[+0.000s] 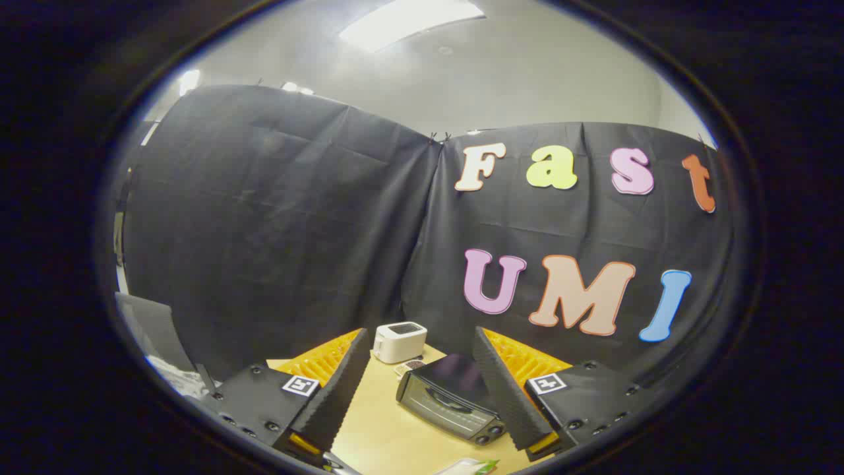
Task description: Open the toaster oven, put the food inside, and close the toaster oven door.
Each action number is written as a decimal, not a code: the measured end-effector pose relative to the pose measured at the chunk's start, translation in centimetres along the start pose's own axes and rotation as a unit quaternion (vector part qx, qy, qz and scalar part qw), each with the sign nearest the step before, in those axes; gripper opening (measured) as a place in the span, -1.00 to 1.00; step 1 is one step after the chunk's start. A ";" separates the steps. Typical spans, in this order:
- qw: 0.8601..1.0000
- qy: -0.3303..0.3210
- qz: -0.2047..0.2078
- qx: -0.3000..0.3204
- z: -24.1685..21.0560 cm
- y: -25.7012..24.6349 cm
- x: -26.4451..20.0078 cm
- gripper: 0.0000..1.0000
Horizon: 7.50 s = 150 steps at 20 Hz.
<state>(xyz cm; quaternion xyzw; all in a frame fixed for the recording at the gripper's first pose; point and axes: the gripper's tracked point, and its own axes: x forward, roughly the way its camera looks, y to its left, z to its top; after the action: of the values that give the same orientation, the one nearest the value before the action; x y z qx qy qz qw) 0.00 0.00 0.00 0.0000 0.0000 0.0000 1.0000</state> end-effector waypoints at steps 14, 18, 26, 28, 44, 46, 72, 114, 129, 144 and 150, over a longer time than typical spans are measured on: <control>0.974 0.039 -0.212 0.066 -3.4 -9.1 1.0 0.98; 0.967 0.029 -0.242 0.071 -2.3 -10.1 1.7 0.98; 0.961 0.027 -0.269 0.062 -1.6 -9.9 4.4 0.98; 0.959 0.024 -0.275 0.063 -1.6 -9.9 5.1 0.98; 0.948 0.049 -0.311 0.052 -5.8 -8.8 11.6 0.98; 0.946 0.049 -0.315 0.052 -6.2 -8.4 12.2 0.98; 0.904 0.160 -0.368 0.147 -31.9 -2.5 22.2 0.99; 0.903 0.142 -0.375 0.154 -33.7 -5.0 20.3 0.75; 0.841 0.257 -0.417 0.231 -40.1 3.5 10.3 0.76; 0.774 0.370 -0.443 0.261 -48.1 5.7 5.2 0.75; 0.770 0.360 -0.473 0.233 -43.0 2.5 3.5 0.75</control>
<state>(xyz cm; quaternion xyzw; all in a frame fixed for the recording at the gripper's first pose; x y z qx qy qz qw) 3.53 2.45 -43.01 0.2331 0.3601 -0.4726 0.7698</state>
